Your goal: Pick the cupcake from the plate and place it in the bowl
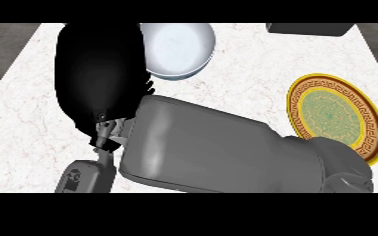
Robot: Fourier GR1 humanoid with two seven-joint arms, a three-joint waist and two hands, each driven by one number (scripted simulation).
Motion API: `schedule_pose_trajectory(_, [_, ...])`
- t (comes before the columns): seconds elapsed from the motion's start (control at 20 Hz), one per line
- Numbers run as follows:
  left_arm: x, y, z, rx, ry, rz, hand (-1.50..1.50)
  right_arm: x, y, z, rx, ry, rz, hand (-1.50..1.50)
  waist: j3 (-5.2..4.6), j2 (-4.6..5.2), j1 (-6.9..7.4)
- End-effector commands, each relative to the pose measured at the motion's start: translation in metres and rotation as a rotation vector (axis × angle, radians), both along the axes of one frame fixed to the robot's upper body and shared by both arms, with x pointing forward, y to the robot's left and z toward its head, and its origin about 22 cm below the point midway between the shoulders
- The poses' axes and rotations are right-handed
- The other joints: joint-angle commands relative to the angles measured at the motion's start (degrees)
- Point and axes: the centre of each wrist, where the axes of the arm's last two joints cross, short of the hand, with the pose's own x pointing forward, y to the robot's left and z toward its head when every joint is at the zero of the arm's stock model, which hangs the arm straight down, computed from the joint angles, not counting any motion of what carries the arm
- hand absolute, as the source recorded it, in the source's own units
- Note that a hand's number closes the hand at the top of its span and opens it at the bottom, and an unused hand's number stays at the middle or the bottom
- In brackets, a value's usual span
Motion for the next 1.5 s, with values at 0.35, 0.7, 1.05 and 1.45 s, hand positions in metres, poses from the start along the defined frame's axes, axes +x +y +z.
schedule_pose_trajectory(0.35, [-0.013,0.002,0.000,-0.002,-0.012,0.011,0.00,0.082,-0.010,-0.012,0.174,0.016,-0.165,1.50,0.12,0.54,-0.82])
schedule_pose_trajectory(0.7, [-0.002,0.005,0.009,0.003,-0.020,-0.008,0.00,0.136,-0.038,-0.045,0.024,0.004,-0.233,1.50,0.08,1.14,-0.23])
schedule_pose_trajectory(1.05, [-0.003,-0.013,0.009,-0.009,-0.032,-0.043,0.00,0.164,-0.071,-0.073,-0.047,0.165,-0.346,1.50,0.05,2.13,1.91])
schedule_pose_trajectory(1.45, [-0.001,-0.015,0.011,-0.006,-0.027,-0.035,0.00,0.175,-0.098,-0.096,0.203,0.212,-0.332,-1.50,0.21,2.50,2.01])
